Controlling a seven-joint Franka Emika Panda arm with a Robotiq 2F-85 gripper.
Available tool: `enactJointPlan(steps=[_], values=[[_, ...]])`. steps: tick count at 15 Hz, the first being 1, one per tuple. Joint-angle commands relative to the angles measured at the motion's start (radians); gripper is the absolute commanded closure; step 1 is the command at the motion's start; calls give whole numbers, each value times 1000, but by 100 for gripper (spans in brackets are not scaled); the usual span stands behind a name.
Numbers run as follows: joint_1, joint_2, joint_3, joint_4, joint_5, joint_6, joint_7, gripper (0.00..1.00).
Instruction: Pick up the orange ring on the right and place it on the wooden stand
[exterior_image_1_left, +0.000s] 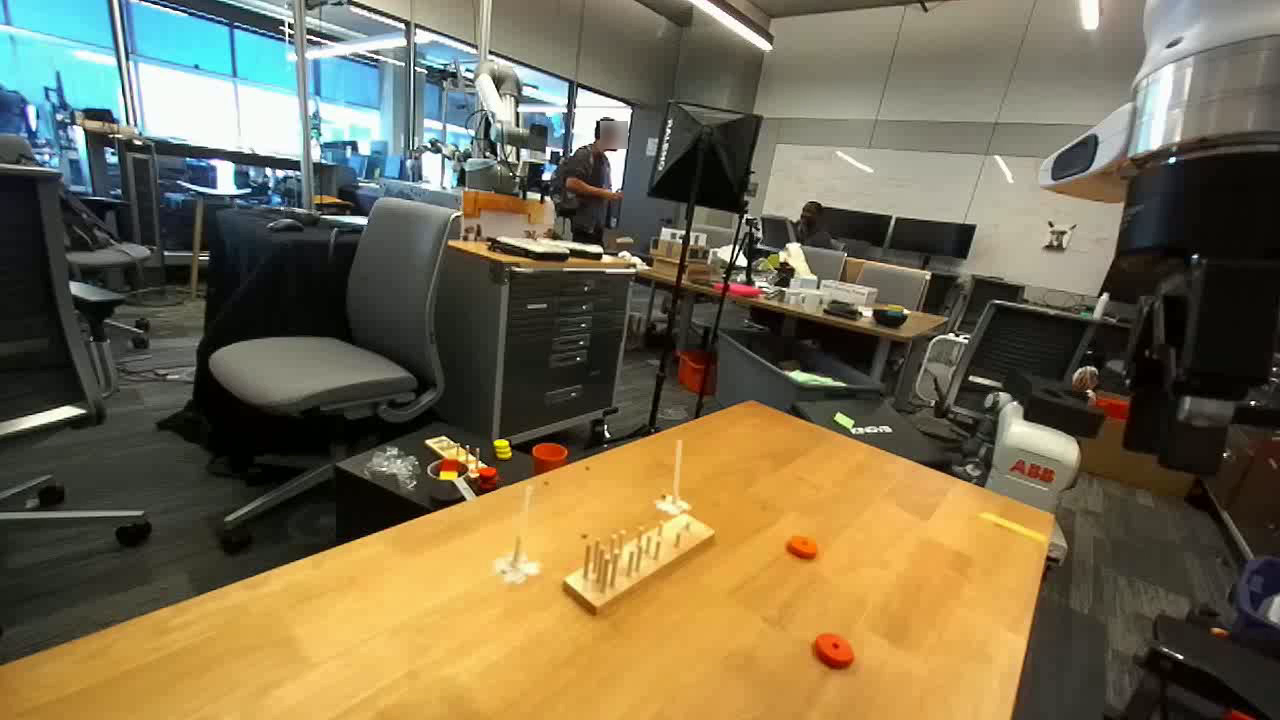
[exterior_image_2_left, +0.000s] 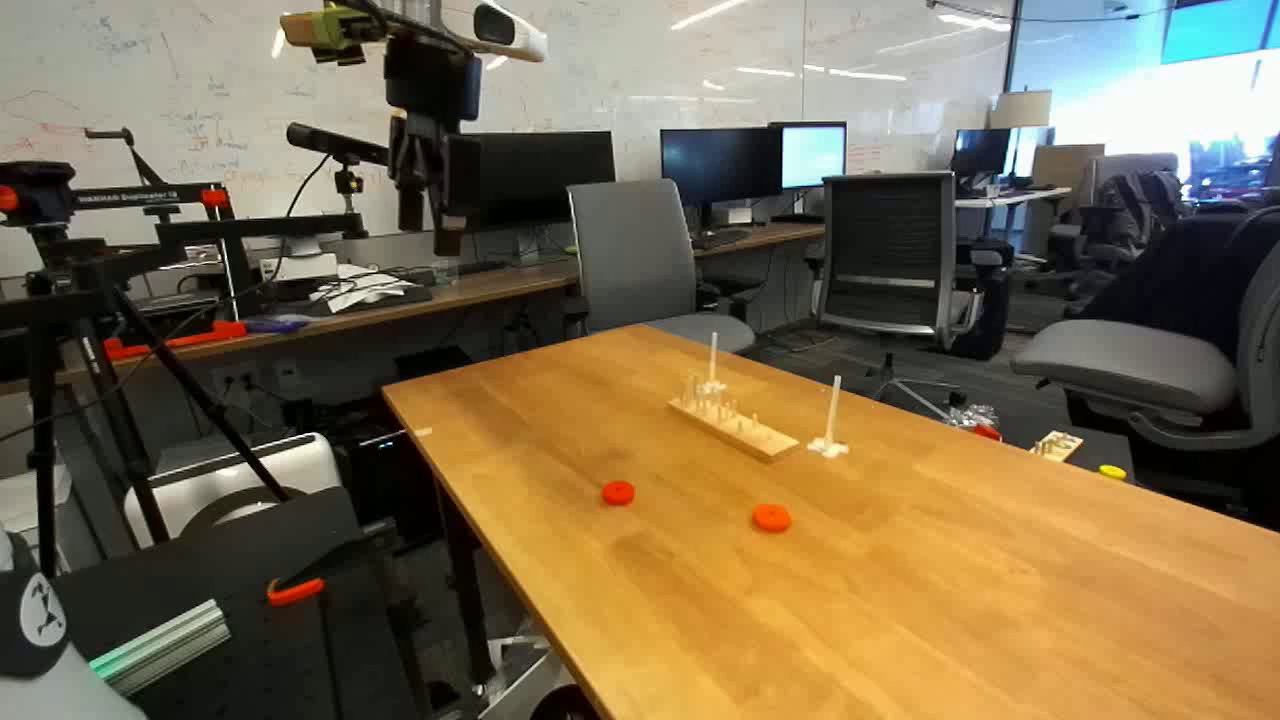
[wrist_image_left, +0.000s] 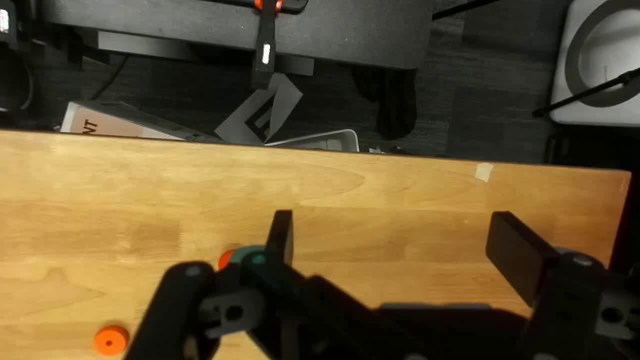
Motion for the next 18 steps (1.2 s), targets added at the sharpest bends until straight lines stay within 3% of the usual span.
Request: enactJointPlan(steps=[1, 5, 9, 13, 18], values=[[-8, -1, 7, 3, 3, -5, -3, 0], [-8, -1, 7, 4, 3, -5, -3, 0], [-47, 30, -13, 57, 21, 135, 45, 0], [-133, 108, -79, 153, 17, 188, 95, 0], [-259, 229, -139, 249, -44, 169, 193, 0]])
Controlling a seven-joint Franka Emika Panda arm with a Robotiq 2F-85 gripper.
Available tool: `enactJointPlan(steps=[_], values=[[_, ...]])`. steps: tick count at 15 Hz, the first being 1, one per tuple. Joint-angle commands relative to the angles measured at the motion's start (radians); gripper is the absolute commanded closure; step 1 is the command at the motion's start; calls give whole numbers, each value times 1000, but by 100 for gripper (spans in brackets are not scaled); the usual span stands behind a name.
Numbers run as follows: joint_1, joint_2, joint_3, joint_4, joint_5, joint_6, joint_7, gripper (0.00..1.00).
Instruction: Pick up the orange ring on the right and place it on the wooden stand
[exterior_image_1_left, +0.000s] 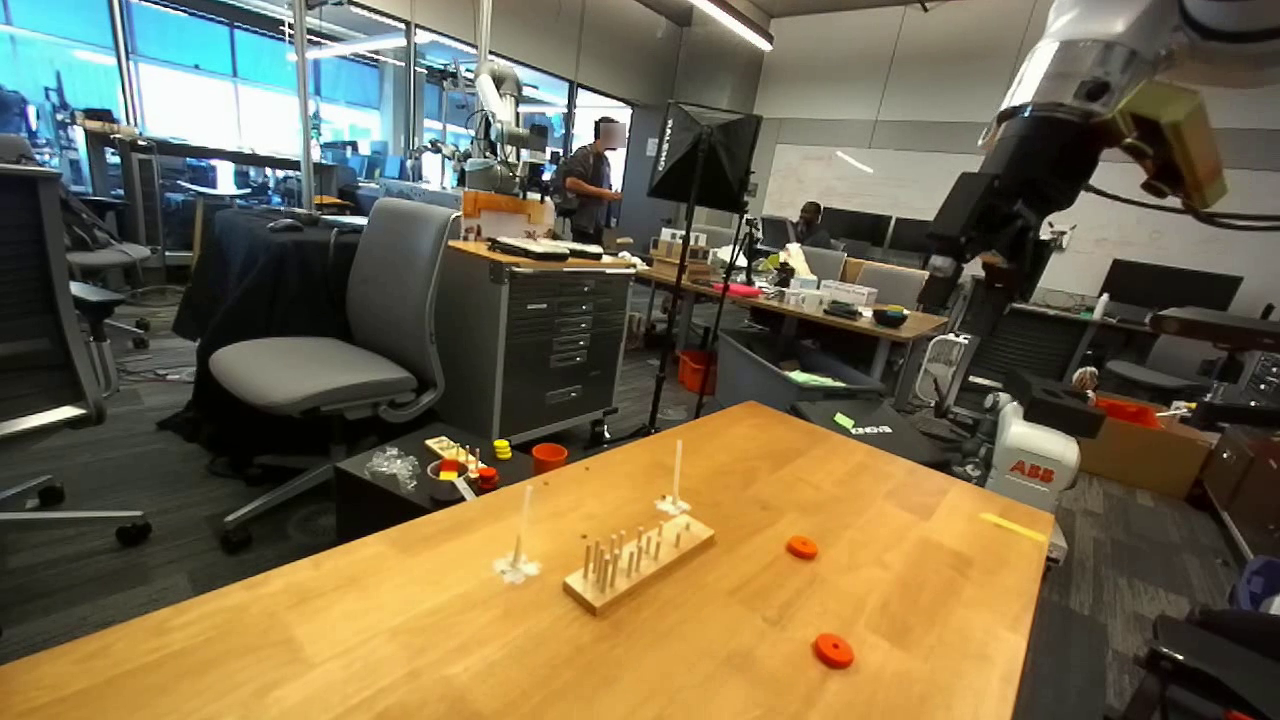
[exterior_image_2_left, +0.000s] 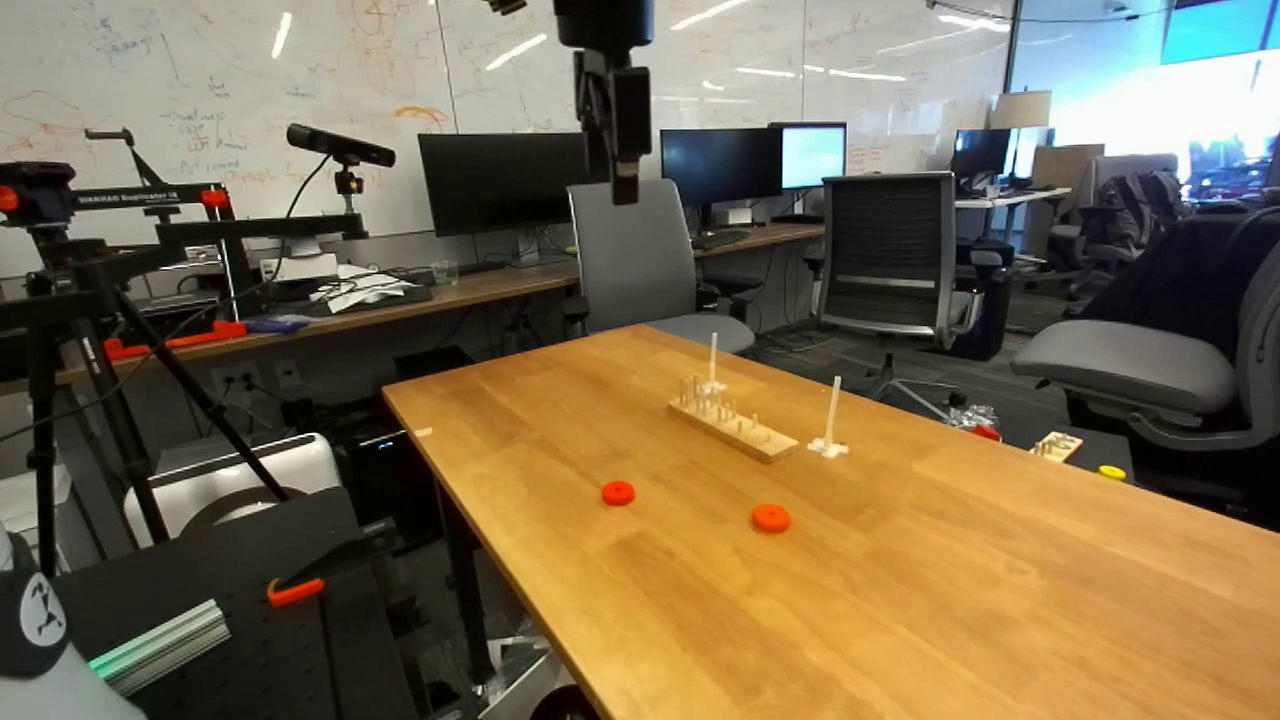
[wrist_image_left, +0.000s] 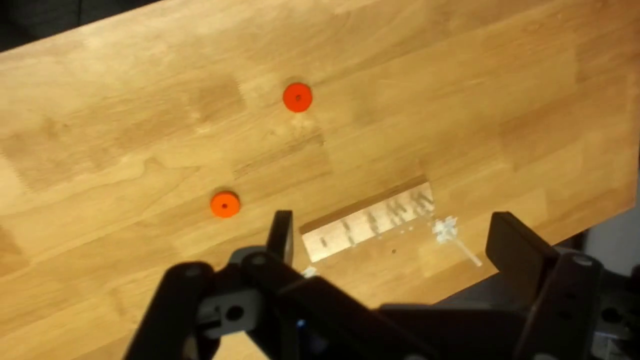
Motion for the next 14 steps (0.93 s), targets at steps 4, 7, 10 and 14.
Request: enactJointPlan(steps=[4, 7, 10, 14], values=[[-106, 147, -33, 117, -55, -65, 197, 0], [-102, 140, -38, 81, -52, -25, 159, 0], [-94, 152, -24, 85, -61, -17, 192, 0], [-92, 242, 0, 132, -78, 54, 306, 0]])
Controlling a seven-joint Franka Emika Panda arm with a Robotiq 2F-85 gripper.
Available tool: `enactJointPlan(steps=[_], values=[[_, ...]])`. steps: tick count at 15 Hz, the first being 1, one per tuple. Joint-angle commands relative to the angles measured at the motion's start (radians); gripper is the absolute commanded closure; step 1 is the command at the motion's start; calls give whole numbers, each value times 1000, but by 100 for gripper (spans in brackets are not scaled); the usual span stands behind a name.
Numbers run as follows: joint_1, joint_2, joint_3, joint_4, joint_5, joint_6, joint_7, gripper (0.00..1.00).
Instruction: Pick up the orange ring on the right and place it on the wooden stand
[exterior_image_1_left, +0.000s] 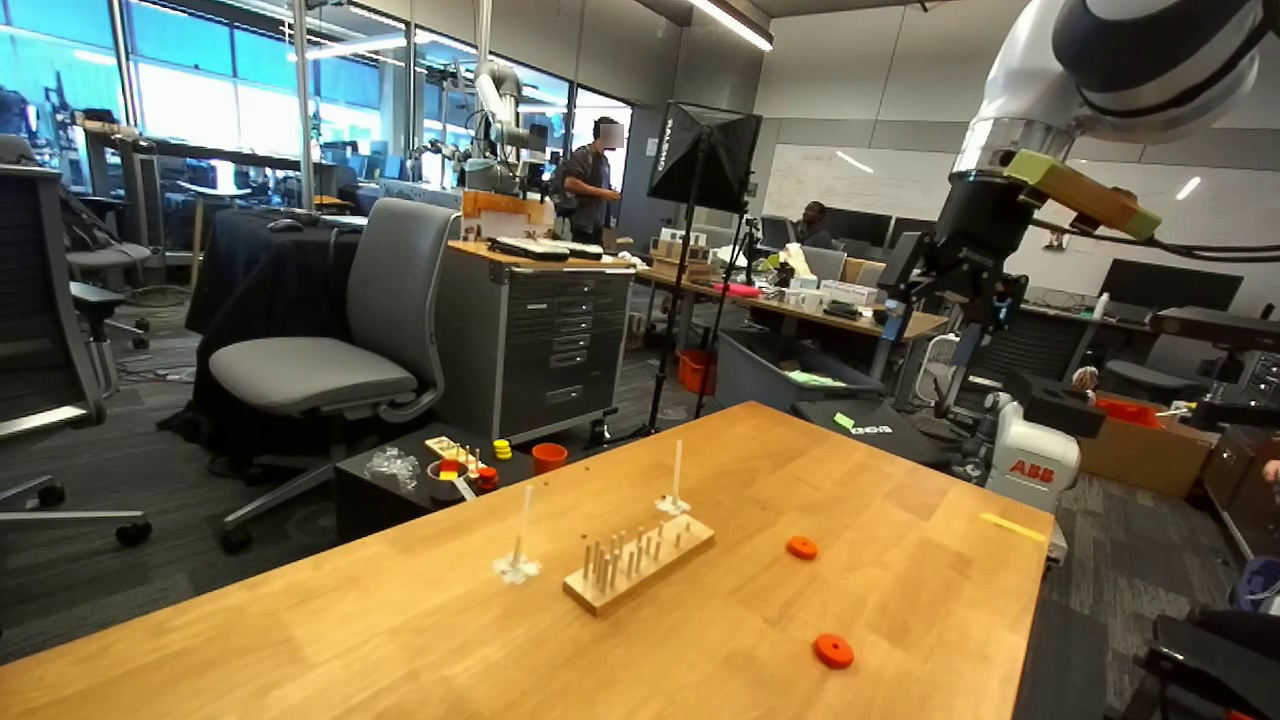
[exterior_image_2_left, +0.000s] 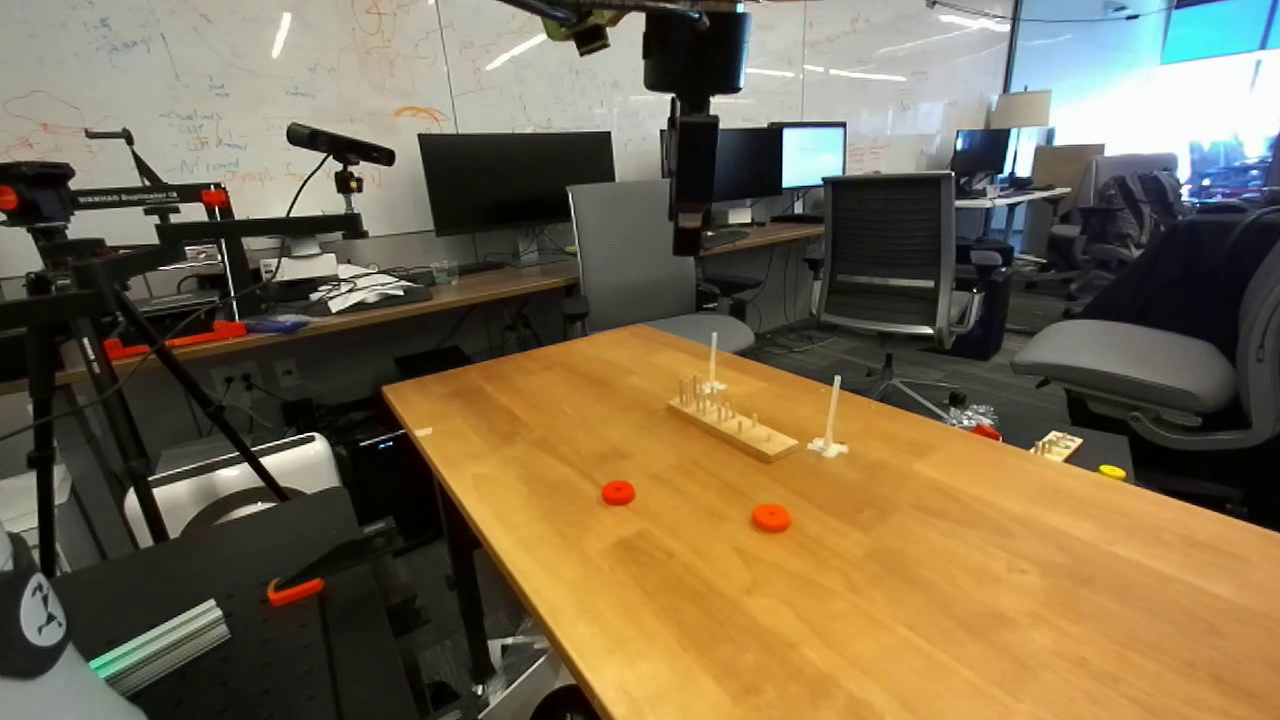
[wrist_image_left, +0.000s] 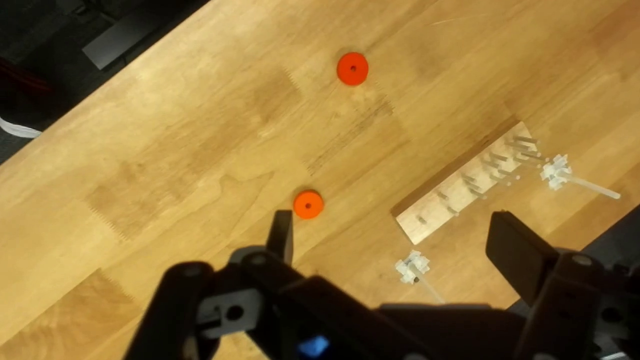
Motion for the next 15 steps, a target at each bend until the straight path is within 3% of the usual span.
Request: enactJointPlan(steps=[1, 8, 10, 13, 14, 15], values=[[4, 91, 13, 61, -31, 63, 116, 0], [11, 271, -24, 152, -149, 129, 307, 0], [20, 313, -41, 177, -218, 69, 332, 0], [31, 328, -47, 188, -301, -87, 244, 0], [25, 320, -49, 153, -257, -2, 267, 0], [27, 327, -49, 157, -272, -31, 261, 0]])
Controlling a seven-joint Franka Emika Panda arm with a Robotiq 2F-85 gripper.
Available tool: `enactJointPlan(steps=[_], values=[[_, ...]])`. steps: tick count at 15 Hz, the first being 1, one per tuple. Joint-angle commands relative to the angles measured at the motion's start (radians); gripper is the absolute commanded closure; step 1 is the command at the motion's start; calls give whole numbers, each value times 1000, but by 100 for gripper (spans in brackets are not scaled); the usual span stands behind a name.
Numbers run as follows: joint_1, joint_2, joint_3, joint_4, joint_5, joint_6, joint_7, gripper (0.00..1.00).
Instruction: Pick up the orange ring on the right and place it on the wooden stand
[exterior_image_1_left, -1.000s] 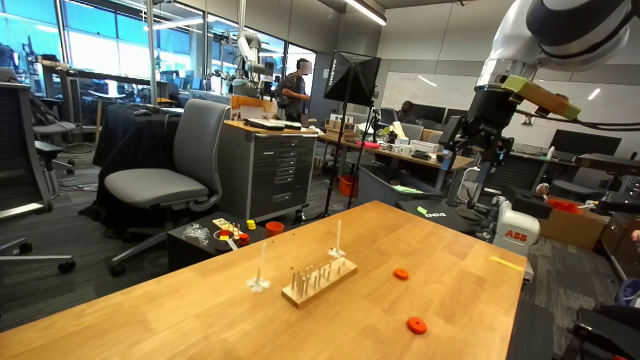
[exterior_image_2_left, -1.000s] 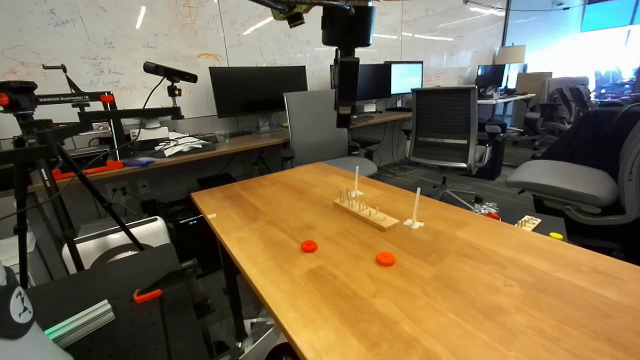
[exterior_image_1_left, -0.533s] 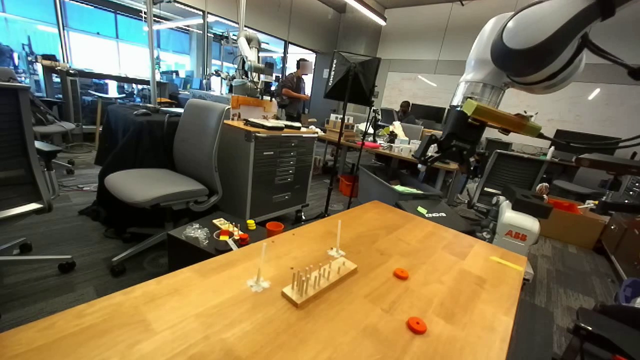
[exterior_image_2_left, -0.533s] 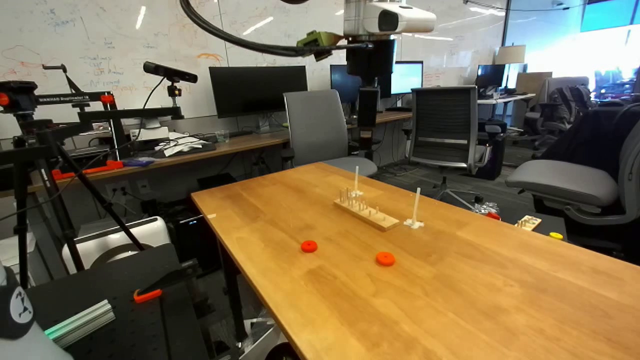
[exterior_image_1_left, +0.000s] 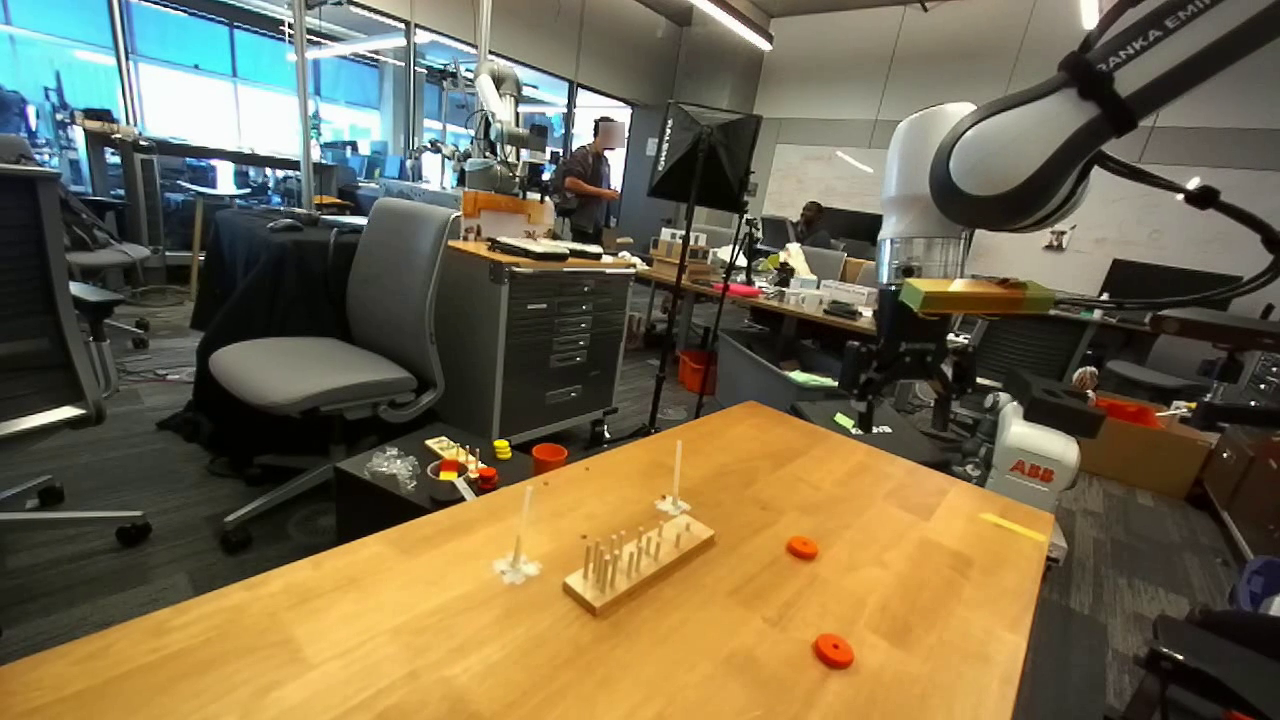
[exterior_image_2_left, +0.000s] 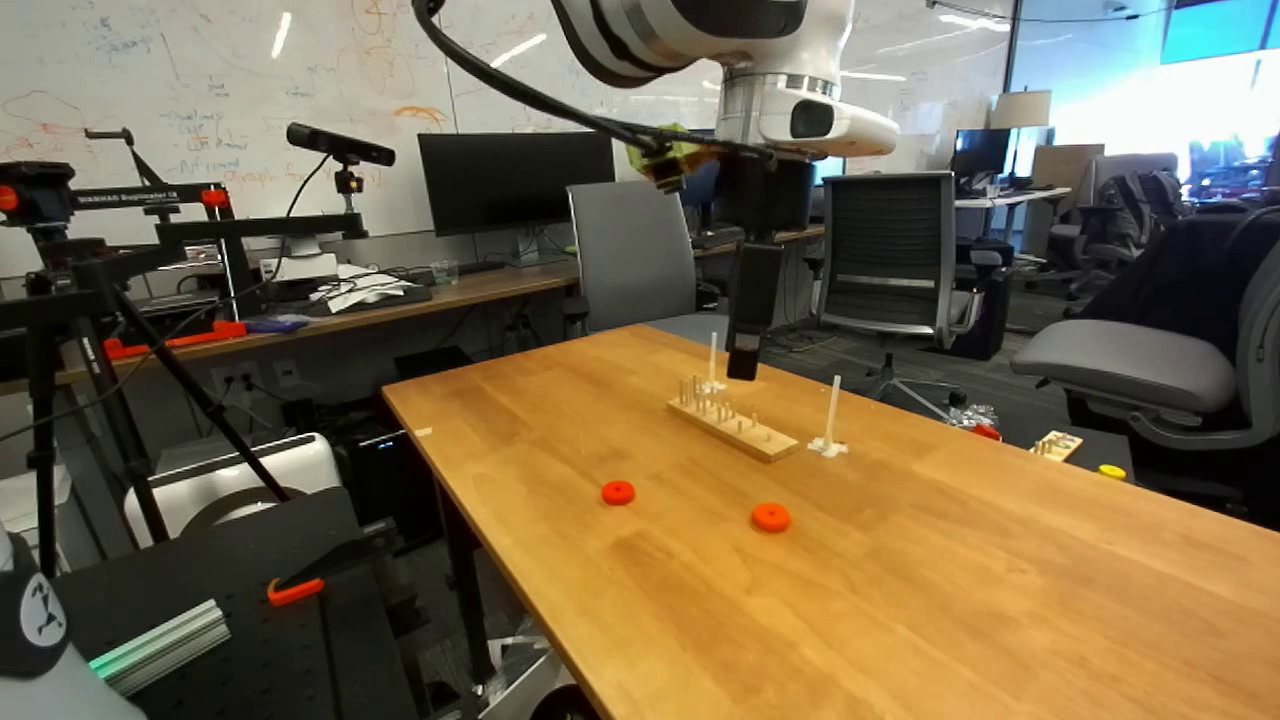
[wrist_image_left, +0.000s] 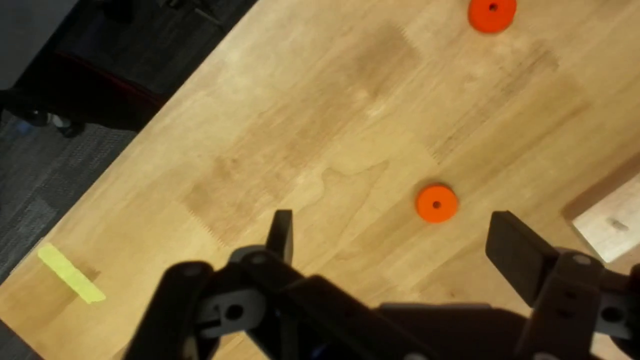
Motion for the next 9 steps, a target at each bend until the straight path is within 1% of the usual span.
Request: enactJointPlan(steps=[1, 3, 4, 5, 6, 8, 9], values=[[23, 2, -21, 3, 0, -14, -7, 0], [26, 2, -20, 8, -1, -24, -12, 0], [33, -26, -18, -39, -51, 74, -46, 0], [43, -42, -19, -48, -115, 17, -66, 0], [50, -49, -23, -55, -171, -15, -54, 0], [58, -45, -16, -49, -240, -59, -93, 0], [49, -8, -17, -30, -181, -21, -58, 0]])
